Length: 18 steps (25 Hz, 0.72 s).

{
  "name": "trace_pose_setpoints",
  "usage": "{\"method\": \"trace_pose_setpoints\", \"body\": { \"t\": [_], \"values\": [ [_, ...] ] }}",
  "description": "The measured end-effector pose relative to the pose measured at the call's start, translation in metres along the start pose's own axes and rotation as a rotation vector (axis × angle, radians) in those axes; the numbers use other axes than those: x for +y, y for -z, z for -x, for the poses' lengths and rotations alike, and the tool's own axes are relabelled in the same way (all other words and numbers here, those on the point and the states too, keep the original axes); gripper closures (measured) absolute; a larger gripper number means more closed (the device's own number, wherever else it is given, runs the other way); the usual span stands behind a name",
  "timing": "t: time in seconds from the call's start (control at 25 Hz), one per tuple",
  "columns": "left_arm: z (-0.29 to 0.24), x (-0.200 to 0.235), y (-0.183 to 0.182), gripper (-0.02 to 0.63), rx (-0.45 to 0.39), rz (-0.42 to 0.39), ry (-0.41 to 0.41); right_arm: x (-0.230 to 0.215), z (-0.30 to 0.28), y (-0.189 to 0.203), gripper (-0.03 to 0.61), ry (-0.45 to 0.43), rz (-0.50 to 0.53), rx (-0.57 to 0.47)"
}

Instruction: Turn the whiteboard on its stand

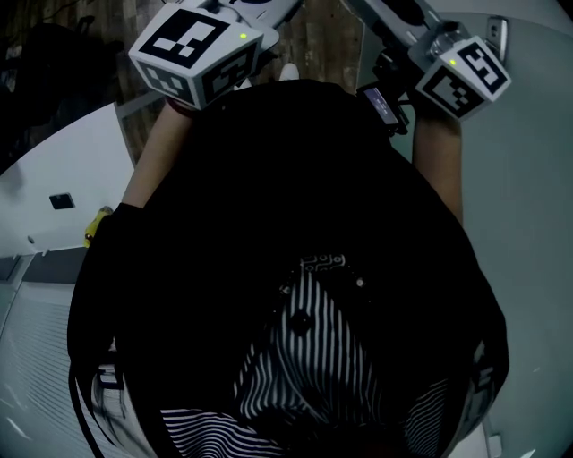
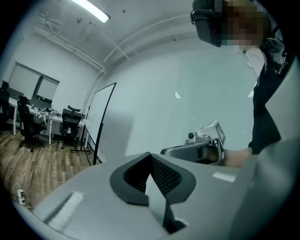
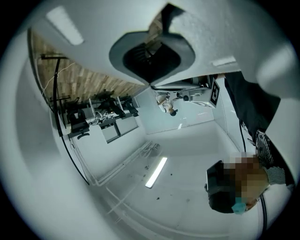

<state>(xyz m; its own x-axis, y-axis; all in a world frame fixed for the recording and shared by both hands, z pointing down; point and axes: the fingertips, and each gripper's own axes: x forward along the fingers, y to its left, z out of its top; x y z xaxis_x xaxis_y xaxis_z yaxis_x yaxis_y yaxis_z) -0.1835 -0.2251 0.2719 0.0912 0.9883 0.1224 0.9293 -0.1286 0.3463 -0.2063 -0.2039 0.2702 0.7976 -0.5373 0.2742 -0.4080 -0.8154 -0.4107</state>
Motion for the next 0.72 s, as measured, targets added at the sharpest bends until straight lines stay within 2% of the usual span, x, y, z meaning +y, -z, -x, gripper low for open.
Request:
{"method": "trace_pose_setpoints", "body": {
  "t": [0.2, 0.36, 0.6, 0.72],
  "values": [
    [0.006, -0.002, -0.003, 0.614, -0.010, 0.016, 0.002, 0.006, 0.000, -0.001, 0.577, -0.010, -0.004, 0.001],
    [0.006, -0.008, -0.002, 0.614, -0.004, 0.066, 0.007, 0.003, 0.000, 0.008, 0.577, -0.042, -0.017, 0.024],
    [0.008, -0.007, 0.006, 0.612, 0.017, 0.087, -0.034, 0.002, -0.001, 0.012, 0.577, -0.085, -0.037, 0.011],
    [0.009, -0.008, 0.006, 0.612, -0.016, 0.165, -0.029, 0.004, -0.003, 0.018, 0.577, -0.123, -0.048, 0.005]
  ]
}}
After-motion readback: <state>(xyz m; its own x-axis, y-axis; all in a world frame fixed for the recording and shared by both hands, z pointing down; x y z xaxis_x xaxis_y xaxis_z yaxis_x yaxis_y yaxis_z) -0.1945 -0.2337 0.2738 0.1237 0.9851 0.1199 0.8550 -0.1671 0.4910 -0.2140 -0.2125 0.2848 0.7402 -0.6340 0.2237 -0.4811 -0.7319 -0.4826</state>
